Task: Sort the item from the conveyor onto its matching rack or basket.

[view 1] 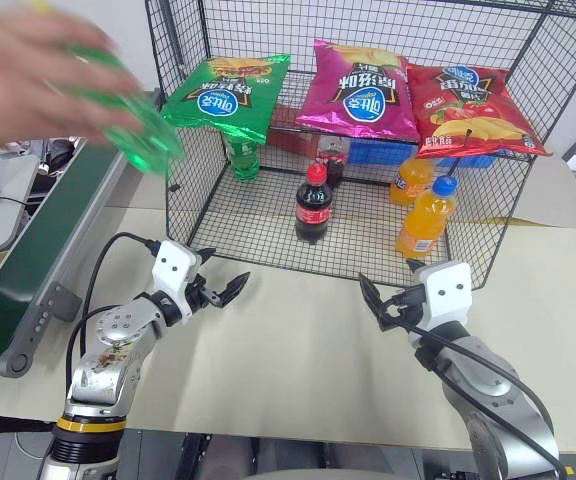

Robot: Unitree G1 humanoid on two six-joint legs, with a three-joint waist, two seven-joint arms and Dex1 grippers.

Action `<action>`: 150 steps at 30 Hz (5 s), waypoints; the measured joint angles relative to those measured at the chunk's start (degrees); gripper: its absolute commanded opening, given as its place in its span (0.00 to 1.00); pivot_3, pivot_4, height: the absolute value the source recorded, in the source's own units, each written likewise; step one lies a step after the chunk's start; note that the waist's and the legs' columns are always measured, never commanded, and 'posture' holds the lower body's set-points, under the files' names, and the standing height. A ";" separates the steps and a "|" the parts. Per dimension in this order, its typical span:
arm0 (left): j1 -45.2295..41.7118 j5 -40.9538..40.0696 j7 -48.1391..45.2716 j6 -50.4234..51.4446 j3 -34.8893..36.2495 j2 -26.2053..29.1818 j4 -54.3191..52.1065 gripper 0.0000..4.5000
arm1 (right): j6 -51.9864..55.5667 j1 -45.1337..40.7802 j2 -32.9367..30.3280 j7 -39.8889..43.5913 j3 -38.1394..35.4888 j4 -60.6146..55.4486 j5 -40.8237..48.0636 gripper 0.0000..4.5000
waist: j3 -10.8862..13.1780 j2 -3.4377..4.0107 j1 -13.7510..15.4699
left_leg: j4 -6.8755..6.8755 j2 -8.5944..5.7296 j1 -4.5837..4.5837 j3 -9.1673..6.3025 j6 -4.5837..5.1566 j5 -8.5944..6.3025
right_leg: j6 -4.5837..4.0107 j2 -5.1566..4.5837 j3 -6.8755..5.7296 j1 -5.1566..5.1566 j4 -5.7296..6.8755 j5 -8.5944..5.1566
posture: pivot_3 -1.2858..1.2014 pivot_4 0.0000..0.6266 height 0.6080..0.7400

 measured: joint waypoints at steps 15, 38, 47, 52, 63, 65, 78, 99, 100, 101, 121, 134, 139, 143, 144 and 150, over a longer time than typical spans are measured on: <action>2.54 -0.07 1.46 0.99 2.54 0.35 -1.56 1.00 | -0.01 -2.51 -0.22 2.36 0.19 1.85 0.04 1.00 | 0.00 0.00 0.05 | 0.00 0.00 -0.01 -0.01 0.00 0.00 | 0.00 0.00 -0.01 0.00 0.00 0.00 | 0.52 0.24 1.00; -4.12 -5.70 14.52 -1.06 32.90 4.81 5.96 1.00 | 15.90 -51.65 -8.85 28.43 -2.17 15.13 33.23 1.00 | 0.03 -0.05 0.04 | -0.04 0.04 0.06 -0.11 0.05 -0.03 | -0.03 -0.01 -0.18 0.02 0.02 0.02 | 0.52 0.24 1.00; -5.05 -6.48 12.07 -3.06 37.47 11.39 18.31 1.00 | 15.79 -60.44 -5.38 31.93 0.39 22.60 35.57 1.00 | 0.02 -0.06 0.18 | -0.09 0.02 -0.03 -0.12 0.05 -0.03 | -0.08 -0.68 -0.50 -0.14 0.08 0.05 | 0.52 0.24 1.00; -7.47 -6.81 7.97 -4.29 37.64 14.24 25.58 1.00 | 14.97 -61.48 -5.00 33.10 1.86 22.59 35.96 1.00 | 0.02 -0.06 0.11 | -0.10 0.02 -0.04 -0.09 0.05 -0.03 | -0.11 -1.00 -0.99 -0.29 0.22 0.06 | 0.52 0.24 1.00; -11.51 -7.56 4.80 -5.31 34.98 14.46 30.55 1.00 | 13.47 -62.54 -5.90 32.97 1.94 22.50 35.95 1.00 | 0.02 -0.07 -0.05 | -0.10 0.11 -0.08 -0.04 0.05 -0.02 | -0.16 -1.16 -1.59 -0.69 0.73 0.09 | 0.52 0.24 1.00; -11.90 -7.47 4.78 -5.47 34.50 14.63 31.62 1.00 | 13.47 -62.48 -6.19 32.73 1.92 22.36 35.97 1.00 | 0.02 -0.07 -0.08 | -0.10 0.12 -0.07 -0.04 0.05 -0.02 | -0.16 -1.16 -1.61 -0.70 0.75 0.09 | 0.52 0.24 1.00; -15.80 -6.42 5.55 -9.49 34.04 17.88 39.65 1.00 | 13.52 -62.28 -7.03 30.74 1.85 20.67 37.32 1.00 | 0.02 -0.07 -0.01 | -0.10 0.12 -0.10 -0.03 0.05 -0.02 | -0.16 -1.18 -1.65 -0.71 0.74 0.09 | 0.52 0.24 1.00; -2.88 -22.61 -7.84 14.02 27.31 21.82 5.15 0.68 | 9.96 -43.61 -16.33 32.08 1.96 15.35 33.67 1.00 | 0.07 -0.13 0.33 | -0.19 0.13 -0.23 -0.04 0.05 -0.02 | -0.17 -1.36 -1.52 -0.64 0.39 0.10 | 0.52 0.24 1.00; -2.75 -23.50 -8.46 15.15 26.07 21.87 2.97 0.68 | 9.80 -42.22 -16.35 31.84 1.98 14.86 33.54 1.00 | 0.08 -0.12 0.24 | -0.18 0.14 -0.19 -0.03 0.05 -0.02 | -0.17 -1.31 -1.51 -0.63 0.41 0.10 | 0.52 0.24 1.00; -2.88 -24.25 -9.06 16.03 23.79 21.87 0.43 0.68 | 9.34 -40.20 -16.44 31.42 1.96 13.74 32.95 1.00 | 0.08 -0.12 0.07 | -0.19 0.16 -0.17 0.00 0.05 -0.02 | -0.17 -1.19 -1.51 -0.63 0.40 0.10 | 0.52 0.24 1.00; -40.62 5.89 9.02 -22.05 -3.63 -16.21 50.59 0.68 | 10.27 -30.89 -2.84 3.34 9.03 10.44 11.27 1.00 | 0.09 -0.12 1.01 | -0.02 -0.25 -0.38 0.12 0.02 0.07 | -0.15 -0.71 -1.46 -0.71 0.40 0.09 | 0.52 0.24 1.00; -47.30 8.42 11.00 -36.82 0.27 -19.83 72.43 0.99 | 13.20 -30.71 -2.01 1.77 8.26 8.91 9.96 1.00 | 0.08 -0.12 1.38 | -0.02 -0.32 -0.31 0.13 0.04 0.07 | -0.14 -0.68 -1.54 -0.69 0.48 0.09 | 0.52 0.24 1.00; -45.01 8.40 7.78 -35.62 0.39 -18.77 69.27 0.99 | 13.37 -30.73 -2.02 1.91 8.05 8.95 9.97 1.00 | 0.08 -0.11 1.28 | -0.04 -0.30 -0.28 0.14 0.03 0.07 | -0.14 -0.67 -1.54 -0.69 0.50 0.09 | 0.52 0.24 1.00; -39.47 7.62 4.35 -29.69 0.31 -16.39 60.71 0.99 | 13.36 -30.83 -1.99 2.53 8.01 9.22 10.01 1.00 | 0.07 -0.11 1.08 | -0.03 -0.20 -0.25 0.12 0.03 0.07 | -0.14 -0.62 -1.52 -0.69 0.57 0.09 | 0.52 0.24 1.00; -37.54 7.19 3.11 -27.37 0.20 -15.50 57.31 0.99 | 13.35 -30.88 -1.98 2.82 8.00 9.42 10.00 1.00 | 0.07 -0.10 0.97 | -0.03 -0.17 -0.23 0.12 0.03 0.07 | -0.14 -0.61 -1.52 -0.69 0.60 0.09 | 0.52 0.24 1.00; -29.23 5.31 -2.25 -14.39 -0.53 -9.27 40.17 0.99 | 12.69 -31.03 -2.35 4.59 7.90 10.74 10.08 1.00 | 0.07 -0.10 0.73 | -0.04 -0.10 -0.24 0.08 0.02 0.08 | -0.14 -0.58 -1.48 -0.69 0.63 0.09 | 0.52 0.24 1.00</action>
